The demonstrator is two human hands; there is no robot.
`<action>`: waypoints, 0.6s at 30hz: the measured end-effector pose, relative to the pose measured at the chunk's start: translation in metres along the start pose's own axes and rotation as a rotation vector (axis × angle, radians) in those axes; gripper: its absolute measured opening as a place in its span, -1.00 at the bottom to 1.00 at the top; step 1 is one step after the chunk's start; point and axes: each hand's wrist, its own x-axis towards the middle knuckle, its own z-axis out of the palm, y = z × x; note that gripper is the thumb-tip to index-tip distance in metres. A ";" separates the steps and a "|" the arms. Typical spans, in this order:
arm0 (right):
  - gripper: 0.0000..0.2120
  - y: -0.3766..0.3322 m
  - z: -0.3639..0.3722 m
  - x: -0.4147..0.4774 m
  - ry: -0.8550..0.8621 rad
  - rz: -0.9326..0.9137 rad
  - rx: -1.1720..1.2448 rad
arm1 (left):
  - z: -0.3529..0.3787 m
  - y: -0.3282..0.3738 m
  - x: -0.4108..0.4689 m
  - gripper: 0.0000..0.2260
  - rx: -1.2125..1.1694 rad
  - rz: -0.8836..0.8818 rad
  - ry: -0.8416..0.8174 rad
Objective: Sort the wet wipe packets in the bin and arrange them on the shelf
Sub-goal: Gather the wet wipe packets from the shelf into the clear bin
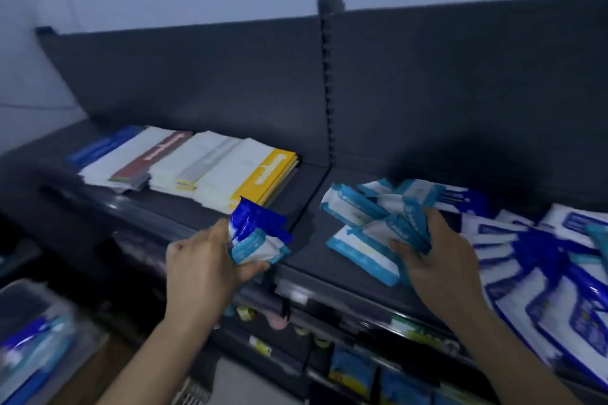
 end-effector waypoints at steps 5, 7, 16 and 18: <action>-0.69 -0.060 0.067 -0.018 -0.139 -0.067 0.129 | -0.028 -0.091 -0.049 -0.46 0.025 -0.165 -0.002; -0.70 -0.088 0.104 -0.030 -0.188 -0.070 0.181 | -0.041 -0.133 -0.073 -0.47 0.029 -0.238 -0.019; -0.68 -0.227 0.295 -0.103 -0.501 -0.120 0.128 | -0.128 -0.327 -0.174 -0.44 0.150 -0.493 -0.018; -0.67 -0.251 0.329 -0.118 -0.558 -0.144 0.130 | -0.145 -0.360 -0.197 -0.43 0.163 -0.599 -0.025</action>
